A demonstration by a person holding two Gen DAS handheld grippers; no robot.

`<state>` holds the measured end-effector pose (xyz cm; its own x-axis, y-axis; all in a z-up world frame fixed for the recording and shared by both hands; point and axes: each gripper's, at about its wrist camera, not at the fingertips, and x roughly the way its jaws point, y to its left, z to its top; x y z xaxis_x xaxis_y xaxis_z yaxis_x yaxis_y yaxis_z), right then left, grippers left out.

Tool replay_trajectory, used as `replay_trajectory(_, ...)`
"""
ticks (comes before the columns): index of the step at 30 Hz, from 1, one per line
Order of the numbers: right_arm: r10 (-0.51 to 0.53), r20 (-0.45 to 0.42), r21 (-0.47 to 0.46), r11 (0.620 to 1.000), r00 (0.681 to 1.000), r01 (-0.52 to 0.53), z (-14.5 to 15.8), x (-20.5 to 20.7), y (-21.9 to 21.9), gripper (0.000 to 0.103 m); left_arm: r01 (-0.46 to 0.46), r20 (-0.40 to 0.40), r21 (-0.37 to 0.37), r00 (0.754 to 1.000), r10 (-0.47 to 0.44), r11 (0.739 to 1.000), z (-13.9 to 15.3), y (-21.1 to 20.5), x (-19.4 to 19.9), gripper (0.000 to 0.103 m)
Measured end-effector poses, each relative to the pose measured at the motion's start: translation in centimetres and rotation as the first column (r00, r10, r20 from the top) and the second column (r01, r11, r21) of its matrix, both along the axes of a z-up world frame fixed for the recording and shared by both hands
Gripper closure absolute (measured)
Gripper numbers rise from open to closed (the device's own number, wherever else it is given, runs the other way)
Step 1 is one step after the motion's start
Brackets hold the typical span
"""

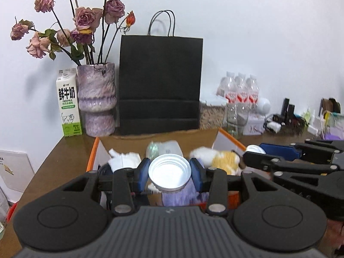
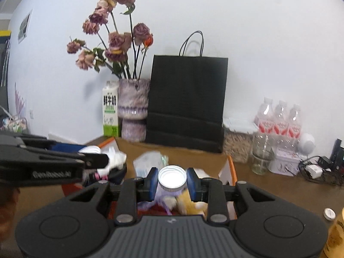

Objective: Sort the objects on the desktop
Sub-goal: 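Carry both white caps into the red box and release them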

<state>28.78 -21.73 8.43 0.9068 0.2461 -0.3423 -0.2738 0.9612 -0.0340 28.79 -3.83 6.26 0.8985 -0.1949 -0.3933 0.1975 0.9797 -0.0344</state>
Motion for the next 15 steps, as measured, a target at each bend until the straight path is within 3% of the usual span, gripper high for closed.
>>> replay_trajectory(6,-0.011,-0.015,0.055,0.998,1.000,0.012,-0.2,3.2,0.9,0.076,-0.020,0.002,-0.013,1.000,0.020,1.000,-0.7,0.0,2.4,0.062)
replay_trajectory(15,-0.006,-0.096,0.035,0.999,0.995,0.010,-3.5,7.6,1.6,0.076,-0.035,-0.058,0.018,0.998,0.036,0.999,-3.8,0.5,6.1,0.062)
